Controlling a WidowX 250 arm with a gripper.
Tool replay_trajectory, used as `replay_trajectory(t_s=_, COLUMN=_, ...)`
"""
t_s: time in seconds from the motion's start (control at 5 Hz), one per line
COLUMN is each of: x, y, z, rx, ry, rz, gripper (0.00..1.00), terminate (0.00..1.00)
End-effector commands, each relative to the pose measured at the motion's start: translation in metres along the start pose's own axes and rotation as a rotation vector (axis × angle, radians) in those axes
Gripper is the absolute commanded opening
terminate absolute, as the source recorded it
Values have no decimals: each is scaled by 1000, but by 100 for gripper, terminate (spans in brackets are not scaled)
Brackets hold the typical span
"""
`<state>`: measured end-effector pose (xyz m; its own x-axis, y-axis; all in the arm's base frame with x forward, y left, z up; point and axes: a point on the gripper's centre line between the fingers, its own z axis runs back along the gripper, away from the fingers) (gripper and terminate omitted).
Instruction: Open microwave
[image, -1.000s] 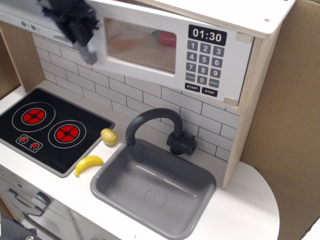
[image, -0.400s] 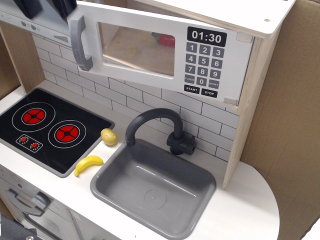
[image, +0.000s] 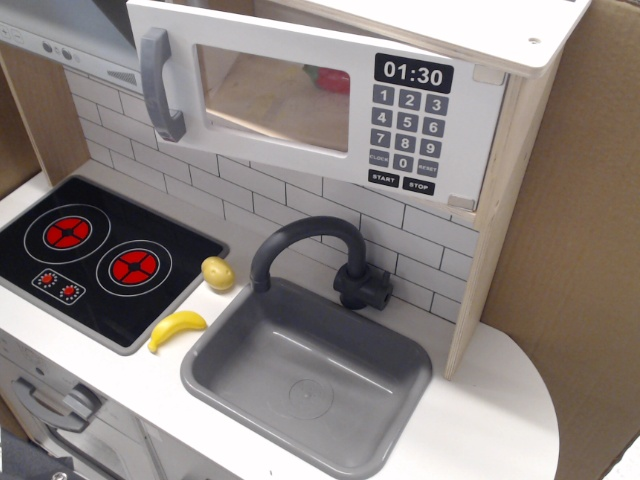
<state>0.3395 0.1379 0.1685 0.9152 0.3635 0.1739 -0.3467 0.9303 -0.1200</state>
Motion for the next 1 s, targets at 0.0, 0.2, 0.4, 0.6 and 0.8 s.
replay_trajectory(t_s=0.0, x=36, y=-1, z=5, rx=36, ry=-97, rz=-35, gripper=100, terminate=0)
replay_trajectory(t_s=0.2, x=37, y=5, z=5, rx=48, ry=-92, rz=-53, gripper=100, terminate=0)
replay_trajectory(t_s=0.4, x=34, y=13, z=-1, rx=44, ry=-99, rz=-84, gripper=100, terminate=0)
replay_trajectory(t_s=0.6, x=28, y=20, z=-20, rx=89, ry=-115, rz=-118, gripper=100, terminate=0)
replay_trajectory(t_s=0.8, x=16, y=27, z=-36, rx=123, ry=-130, rz=-164, gripper=100, terminate=0)
